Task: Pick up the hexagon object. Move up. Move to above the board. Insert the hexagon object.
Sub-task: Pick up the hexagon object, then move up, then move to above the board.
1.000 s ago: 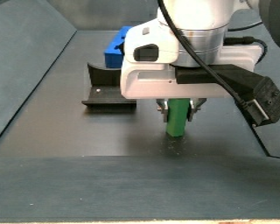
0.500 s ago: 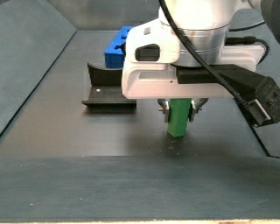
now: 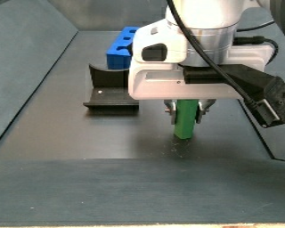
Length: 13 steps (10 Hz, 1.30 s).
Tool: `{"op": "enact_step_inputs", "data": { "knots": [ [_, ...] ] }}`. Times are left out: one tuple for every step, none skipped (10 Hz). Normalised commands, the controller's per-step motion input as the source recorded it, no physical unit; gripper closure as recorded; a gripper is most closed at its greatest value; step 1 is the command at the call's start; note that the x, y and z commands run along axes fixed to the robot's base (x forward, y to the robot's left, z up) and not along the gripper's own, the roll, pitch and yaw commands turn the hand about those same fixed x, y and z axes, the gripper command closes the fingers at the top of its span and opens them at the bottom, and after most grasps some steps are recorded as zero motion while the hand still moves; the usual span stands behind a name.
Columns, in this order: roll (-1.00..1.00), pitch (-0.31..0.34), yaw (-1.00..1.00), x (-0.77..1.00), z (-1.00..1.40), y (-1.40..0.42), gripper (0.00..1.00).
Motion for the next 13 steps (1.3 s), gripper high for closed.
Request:
{"op": "enact_step_inputs", "data": {
  "knots": [
    [0.00, 0.000, 0.00, 0.00, 0.00, 0.00, 1.00],
    [0.00, 0.000, 0.00, 0.00, 0.54, 0.00, 1.00],
    [-0.02, -0.001, -0.02, 0.01, 0.51, 0.05, 1.00],
    [-0.08, 0.019, -0.02, -0.02, 0.40, 0.05, 1.00],
    [-0.12, 0.031, -0.02, -0.03, 0.32, 0.04, 1.00],
    [-0.15, 0.044, -0.02, -0.04, 0.24, 0.02, 1.00],
    [-0.15, 0.050, -0.02, -0.04, 0.20, 0.02, 1.00],
    [-0.16, 0.053, -0.03, -0.04, 0.17, 0.02, 1.00],
    [-0.15, 0.055, -0.03, -0.04, 0.17, 0.01, 1.00],
    [0.10, 0.059, 0.11, 0.00, 1.00, 0.04, 1.00],
    [0.10, 0.060, 0.11, 0.00, 1.00, 0.04, 1.00],
    [0.08, 0.066, 0.09, 0.00, 1.00, 0.04, 1.00],
    [0.05, 0.065, 0.08, 0.00, 1.00, 0.03, 1.00]
  ]
}}
